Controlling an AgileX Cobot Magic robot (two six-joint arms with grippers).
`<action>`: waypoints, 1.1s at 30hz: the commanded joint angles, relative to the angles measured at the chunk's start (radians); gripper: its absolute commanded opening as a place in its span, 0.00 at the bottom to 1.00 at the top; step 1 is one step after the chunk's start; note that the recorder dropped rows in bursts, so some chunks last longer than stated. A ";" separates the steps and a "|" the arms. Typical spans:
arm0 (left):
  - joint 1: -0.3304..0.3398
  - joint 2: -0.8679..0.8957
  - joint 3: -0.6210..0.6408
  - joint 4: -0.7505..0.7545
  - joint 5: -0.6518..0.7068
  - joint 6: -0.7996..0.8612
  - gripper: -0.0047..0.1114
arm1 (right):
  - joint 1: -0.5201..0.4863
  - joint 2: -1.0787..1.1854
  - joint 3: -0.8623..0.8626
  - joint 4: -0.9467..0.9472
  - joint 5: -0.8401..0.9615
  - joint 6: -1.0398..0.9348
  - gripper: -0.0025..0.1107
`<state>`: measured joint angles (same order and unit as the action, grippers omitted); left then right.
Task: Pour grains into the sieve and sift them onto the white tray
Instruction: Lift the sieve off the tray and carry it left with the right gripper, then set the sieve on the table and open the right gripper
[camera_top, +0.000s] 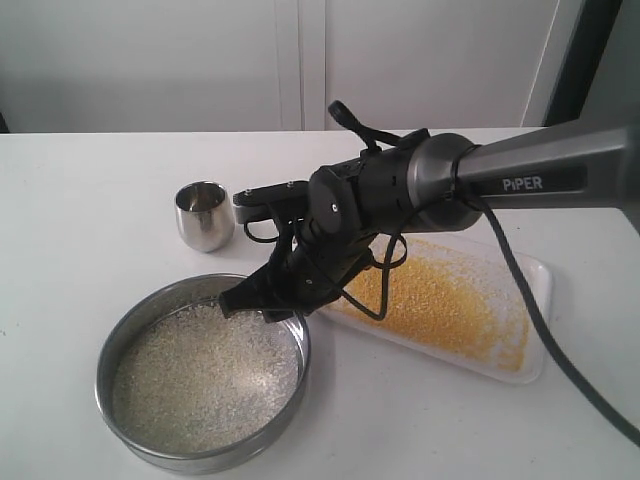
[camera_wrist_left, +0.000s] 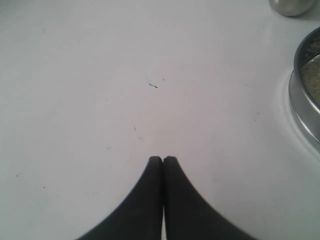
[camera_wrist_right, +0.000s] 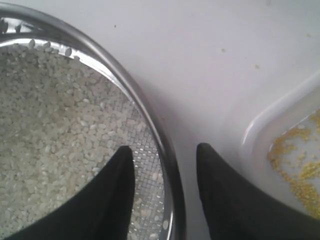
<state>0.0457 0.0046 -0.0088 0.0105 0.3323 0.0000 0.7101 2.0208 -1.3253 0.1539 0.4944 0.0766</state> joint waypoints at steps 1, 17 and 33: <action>0.004 -0.005 0.009 -0.011 0.004 0.000 0.04 | 0.003 -0.006 -0.005 0.005 0.002 -0.001 0.37; 0.004 -0.005 0.009 -0.011 0.004 0.000 0.04 | 0.003 -0.175 -0.005 0.005 0.104 0.003 0.37; 0.004 -0.005 0.009 -0.011 0.004 0.000 0.04 | -0.032 -0.310 0.004 0.006 0.321 -0.008 0.02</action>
<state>0.0457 0.0046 -0.0088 0.0105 0.3323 0.0000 0.7017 1.7394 -1.3239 0.1579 0.7941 0.0764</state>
